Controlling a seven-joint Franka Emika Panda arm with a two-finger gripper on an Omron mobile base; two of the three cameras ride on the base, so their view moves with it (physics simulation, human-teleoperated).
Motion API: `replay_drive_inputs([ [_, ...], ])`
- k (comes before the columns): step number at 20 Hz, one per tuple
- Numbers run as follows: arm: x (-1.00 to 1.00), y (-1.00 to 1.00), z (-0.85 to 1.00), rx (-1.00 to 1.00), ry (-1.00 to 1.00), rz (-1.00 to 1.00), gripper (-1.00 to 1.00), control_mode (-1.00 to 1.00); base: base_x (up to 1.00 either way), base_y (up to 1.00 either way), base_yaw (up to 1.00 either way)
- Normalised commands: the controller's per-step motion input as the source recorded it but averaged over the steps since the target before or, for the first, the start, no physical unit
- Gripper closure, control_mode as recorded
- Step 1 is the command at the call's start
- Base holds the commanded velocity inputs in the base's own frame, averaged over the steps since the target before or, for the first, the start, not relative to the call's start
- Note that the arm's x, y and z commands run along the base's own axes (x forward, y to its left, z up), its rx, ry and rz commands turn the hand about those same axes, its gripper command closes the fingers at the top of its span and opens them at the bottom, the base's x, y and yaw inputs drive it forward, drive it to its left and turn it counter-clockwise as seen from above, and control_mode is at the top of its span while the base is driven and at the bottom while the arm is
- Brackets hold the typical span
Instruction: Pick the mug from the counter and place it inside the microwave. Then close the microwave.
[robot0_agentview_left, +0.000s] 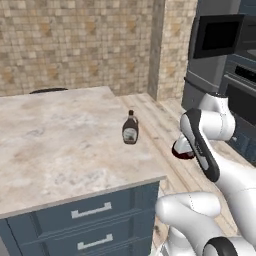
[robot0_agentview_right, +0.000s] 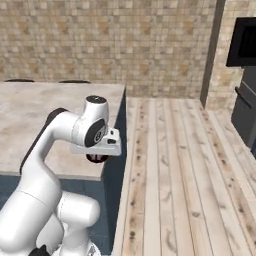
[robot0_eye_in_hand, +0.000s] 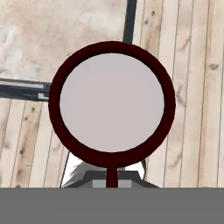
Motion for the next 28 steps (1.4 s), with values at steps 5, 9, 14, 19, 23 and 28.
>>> replay_drive_inputs([
  [5,0.0,0.0,0.0,0.0,0.0,0.0,1.0,1.0,-0.01,-0.82,-0.57],
  [9,0.0,0.0,0.0,0.0,0.0,0.0,1.0,1.0,0.11,-0.99,-0.65],
  [14,0.0,0.0,0.0,0.0,0.0,0.0,1.0,1.0,0.57,-0.66,-0.54],
  [19,0.0,0.0,0.0,0.0,0.0,0.0,1.0,1.0,0.81,-0.07,-0.31],
  [23,0.0,0.0,0.0,0.0,0.0,0.0,1.0,1.0,0.91,0.0,-0.21],
  [28,0.0,0.0,0.0,0.0,0.0,0.0,1.0,1.0,0.92,0.0,-0.14],
])
